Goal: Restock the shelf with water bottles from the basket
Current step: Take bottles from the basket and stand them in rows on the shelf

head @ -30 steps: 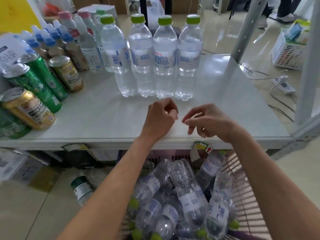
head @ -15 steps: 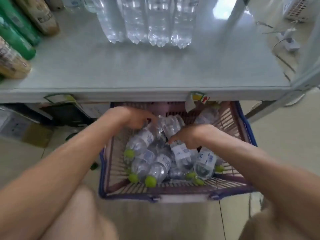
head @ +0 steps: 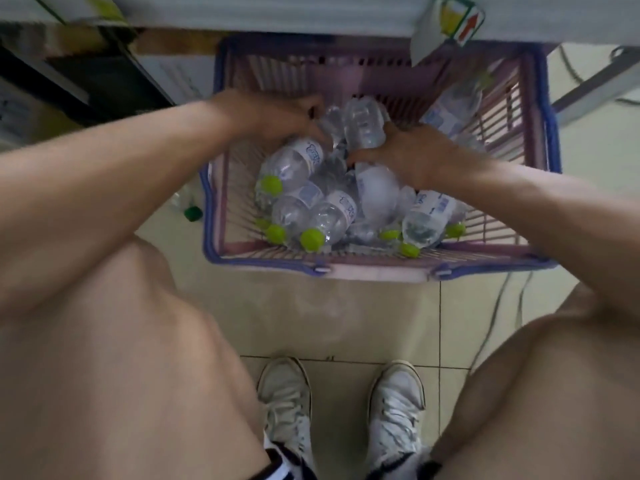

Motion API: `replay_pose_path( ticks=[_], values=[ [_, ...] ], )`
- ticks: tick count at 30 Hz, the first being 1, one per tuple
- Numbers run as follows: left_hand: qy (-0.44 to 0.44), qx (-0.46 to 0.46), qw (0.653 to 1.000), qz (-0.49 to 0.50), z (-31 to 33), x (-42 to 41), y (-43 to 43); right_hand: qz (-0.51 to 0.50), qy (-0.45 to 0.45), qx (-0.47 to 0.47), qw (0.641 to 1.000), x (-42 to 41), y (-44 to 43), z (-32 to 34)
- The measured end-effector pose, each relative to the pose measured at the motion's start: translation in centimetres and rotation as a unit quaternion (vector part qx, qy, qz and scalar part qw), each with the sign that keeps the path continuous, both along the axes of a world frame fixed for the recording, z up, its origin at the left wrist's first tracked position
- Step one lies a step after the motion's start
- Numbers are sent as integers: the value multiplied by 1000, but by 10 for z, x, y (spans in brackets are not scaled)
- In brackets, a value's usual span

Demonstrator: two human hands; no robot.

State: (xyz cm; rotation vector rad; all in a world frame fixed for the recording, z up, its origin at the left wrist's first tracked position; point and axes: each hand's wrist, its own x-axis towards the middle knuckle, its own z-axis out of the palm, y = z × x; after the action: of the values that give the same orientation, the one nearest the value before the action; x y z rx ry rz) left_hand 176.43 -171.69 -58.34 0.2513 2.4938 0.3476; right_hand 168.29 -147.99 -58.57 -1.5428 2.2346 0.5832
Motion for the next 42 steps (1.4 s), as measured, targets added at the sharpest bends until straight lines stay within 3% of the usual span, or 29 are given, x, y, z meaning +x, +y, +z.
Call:
replay_pose_path(
  ticks=[2, 6, 18, 23, 26, 31, 37, 42],
  values=[
    [-47, 30, 998, 26, -1, -9, -1, -8, -11, -14, 1000, -4, 0, 1],
    [-81, 11, 994, -70, 0, -18, 12, -25, -18, -33, 999, -7, 1, 1],
    [101, 54, 981, -156, -40, -16, 2, -82, 6, 20, 996, 5, -20, -13],
    [68, 59, 986, -143, -41, -22, 2, -71, 2, 9, 997, 1, -20, -13],
    [50, 63, 987, -138, -41, -25, 1, -78, -55, -25, 995, -6, -15, -12],
    [56, 127, 988, -74, -21, -22, -3, -70, -227, -70, 969, -18, 2, 20],
    [5, 130, 991, -36, 8, 0, -9, -88, -281, -83, 952, -23, 30, 67],
    [-6, 120, 993, -6, 35, 13, -21, -141, -390, -209, 885, -9, 53, 115]
  ],
)
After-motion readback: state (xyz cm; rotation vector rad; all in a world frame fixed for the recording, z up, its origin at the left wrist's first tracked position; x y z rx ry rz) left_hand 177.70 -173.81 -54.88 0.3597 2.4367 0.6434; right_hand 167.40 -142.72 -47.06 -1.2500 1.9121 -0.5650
